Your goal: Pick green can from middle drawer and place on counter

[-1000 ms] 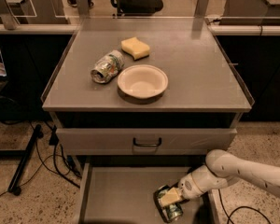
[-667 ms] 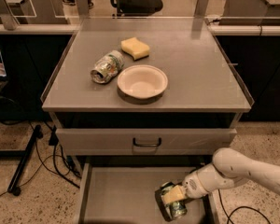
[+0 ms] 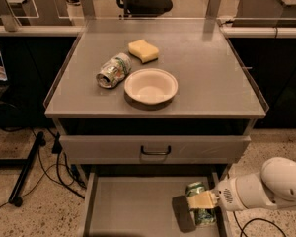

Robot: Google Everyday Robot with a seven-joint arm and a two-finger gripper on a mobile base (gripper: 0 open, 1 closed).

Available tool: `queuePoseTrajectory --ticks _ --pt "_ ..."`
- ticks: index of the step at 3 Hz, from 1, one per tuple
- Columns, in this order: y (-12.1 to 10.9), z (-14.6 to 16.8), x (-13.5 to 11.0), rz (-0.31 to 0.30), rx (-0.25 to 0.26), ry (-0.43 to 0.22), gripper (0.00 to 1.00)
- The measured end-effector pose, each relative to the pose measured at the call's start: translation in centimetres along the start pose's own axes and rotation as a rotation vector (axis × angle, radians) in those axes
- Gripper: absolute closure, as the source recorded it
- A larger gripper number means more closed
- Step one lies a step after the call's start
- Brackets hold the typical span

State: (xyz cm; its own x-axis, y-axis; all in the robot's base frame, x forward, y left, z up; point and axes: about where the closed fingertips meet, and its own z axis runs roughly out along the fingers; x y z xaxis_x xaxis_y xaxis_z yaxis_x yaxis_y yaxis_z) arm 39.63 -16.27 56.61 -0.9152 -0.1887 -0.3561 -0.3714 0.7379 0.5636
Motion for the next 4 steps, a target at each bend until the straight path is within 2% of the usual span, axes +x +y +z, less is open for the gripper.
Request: queuePoseTrajectory --ticks 1,2,3,4 --pt "0.6 -2.1 -0.6 -0.015 0.036 -0.027 1.0" --pt "0.6 -2.1 -0.6 -0.015 0.036 -0.027 1.0" --pt "2.8 -5.1 -1.3 -0.043 0.023 -0.049 1.0" --pt "6.0 -11.2 -2.3 -0.095 0.044 -0.124 1.0"
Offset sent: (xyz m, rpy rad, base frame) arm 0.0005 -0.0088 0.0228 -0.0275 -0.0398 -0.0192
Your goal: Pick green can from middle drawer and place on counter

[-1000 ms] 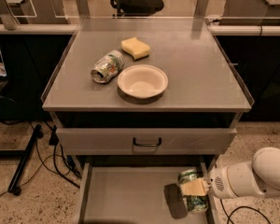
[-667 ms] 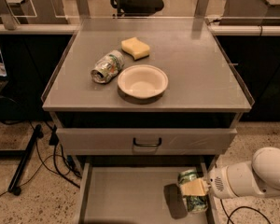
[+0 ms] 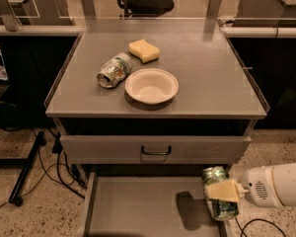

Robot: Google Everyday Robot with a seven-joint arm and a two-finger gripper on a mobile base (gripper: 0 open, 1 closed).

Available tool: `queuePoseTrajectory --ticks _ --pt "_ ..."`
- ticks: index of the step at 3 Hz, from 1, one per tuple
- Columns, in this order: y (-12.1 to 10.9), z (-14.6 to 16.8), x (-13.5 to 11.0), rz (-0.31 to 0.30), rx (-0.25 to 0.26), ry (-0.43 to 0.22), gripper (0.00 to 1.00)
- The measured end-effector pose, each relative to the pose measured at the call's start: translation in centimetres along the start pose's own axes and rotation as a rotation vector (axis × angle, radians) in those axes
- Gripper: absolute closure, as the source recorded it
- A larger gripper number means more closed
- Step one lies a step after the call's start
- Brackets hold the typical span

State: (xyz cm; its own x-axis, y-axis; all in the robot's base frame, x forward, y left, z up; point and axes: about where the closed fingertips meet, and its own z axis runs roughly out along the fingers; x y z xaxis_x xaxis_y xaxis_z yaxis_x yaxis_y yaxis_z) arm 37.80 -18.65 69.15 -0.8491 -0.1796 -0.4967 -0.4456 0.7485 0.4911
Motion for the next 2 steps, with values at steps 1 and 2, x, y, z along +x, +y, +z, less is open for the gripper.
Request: queuePoseTrajectory --ticks 1,2 --pt "3.2 -6.4 -3.4 -0.056 0.061 -0.079 1.0" --pt "5.8 -11.8 -7.3 -0.099 0.124 -0.164 1.0"
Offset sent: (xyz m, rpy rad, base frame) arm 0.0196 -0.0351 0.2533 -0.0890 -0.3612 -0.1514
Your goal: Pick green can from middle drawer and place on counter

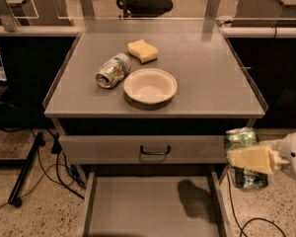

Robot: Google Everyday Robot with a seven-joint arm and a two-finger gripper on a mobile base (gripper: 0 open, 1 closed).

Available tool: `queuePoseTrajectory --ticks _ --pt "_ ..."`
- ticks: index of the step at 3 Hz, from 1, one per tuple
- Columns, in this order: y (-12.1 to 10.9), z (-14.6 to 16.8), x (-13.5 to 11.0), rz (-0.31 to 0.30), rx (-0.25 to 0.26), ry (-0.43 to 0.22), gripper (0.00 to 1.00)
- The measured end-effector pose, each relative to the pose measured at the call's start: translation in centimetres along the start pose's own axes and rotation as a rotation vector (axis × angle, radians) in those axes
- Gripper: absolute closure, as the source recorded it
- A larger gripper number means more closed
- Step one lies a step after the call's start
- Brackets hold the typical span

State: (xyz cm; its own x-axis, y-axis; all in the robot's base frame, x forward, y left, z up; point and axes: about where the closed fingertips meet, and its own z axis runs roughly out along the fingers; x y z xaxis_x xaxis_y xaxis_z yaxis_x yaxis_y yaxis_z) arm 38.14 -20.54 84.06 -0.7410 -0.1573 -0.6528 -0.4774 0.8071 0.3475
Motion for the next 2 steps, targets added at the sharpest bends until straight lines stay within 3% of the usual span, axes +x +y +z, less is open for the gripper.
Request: queuePoseTrajectory --ticks 1,2 --pt "0.44 -1.45 -1.97 -0.02 0.02 -0.032 1.0" --pt "0.44 -1.45 -1.97 -0.02 0.02 -0.032 1.0"
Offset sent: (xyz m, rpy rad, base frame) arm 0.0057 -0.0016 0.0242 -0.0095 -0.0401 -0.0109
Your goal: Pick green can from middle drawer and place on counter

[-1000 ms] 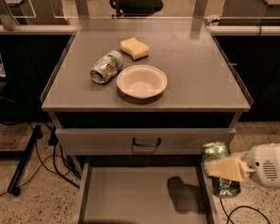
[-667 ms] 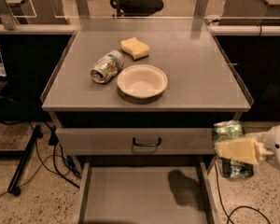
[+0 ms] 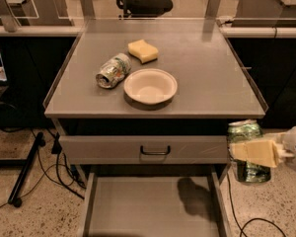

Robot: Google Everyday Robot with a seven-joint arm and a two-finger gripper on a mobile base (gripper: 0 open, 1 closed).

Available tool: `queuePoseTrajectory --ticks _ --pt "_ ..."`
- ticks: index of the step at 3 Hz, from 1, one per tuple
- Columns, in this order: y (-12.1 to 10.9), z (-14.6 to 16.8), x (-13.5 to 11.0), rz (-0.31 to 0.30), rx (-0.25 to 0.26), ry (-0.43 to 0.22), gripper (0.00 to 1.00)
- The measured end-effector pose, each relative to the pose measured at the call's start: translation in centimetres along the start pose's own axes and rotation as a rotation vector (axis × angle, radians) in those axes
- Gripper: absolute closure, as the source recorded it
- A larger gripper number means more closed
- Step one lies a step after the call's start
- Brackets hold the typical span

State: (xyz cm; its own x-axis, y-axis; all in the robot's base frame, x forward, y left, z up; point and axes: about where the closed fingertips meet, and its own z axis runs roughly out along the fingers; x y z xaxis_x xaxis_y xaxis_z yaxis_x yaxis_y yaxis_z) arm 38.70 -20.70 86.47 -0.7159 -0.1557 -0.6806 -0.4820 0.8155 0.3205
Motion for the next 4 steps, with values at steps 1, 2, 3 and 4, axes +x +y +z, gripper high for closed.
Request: queuePoseTrajectory --ticks 1,2,3,4 --pt "-0.1 0.2 -0.7 -0.021 -0.012 0.0 1.0" --pt "-1.7 0.9 -3.9 -0.044 -0.033 -0.009 1.0" --pt "-3.8 2.3 -8.4 -0.052 -0.05 -0.018 1.0" --pt "-6.5 5.0 -14.1 -0.027 -0.07 -0.013 1.0"
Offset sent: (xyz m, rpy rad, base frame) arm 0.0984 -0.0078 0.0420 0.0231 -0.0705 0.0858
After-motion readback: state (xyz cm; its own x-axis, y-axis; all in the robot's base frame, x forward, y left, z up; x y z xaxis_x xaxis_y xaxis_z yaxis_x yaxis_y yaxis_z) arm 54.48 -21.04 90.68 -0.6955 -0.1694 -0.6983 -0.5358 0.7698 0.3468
